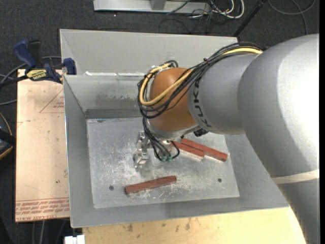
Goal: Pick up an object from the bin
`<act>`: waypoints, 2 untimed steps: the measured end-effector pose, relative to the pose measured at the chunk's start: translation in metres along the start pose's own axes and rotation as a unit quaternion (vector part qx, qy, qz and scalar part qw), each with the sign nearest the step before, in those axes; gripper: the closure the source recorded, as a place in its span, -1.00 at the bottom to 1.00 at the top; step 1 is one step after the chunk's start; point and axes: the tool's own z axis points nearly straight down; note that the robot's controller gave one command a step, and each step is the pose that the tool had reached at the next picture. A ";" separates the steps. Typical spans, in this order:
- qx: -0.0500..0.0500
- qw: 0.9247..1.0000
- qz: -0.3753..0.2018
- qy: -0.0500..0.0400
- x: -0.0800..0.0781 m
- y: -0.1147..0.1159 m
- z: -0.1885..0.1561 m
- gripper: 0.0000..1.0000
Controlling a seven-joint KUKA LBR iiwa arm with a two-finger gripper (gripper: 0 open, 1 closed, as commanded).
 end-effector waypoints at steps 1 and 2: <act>0.000 1.000 0.000 0.000 0.000 0.000 0.000 1.00; 0.002 0.998 -0.060 0.002 -0.015 0.012 -0.076 -1.00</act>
Offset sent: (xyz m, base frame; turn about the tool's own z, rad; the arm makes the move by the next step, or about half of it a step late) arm 0.0124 0.0106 0.0748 -0.1205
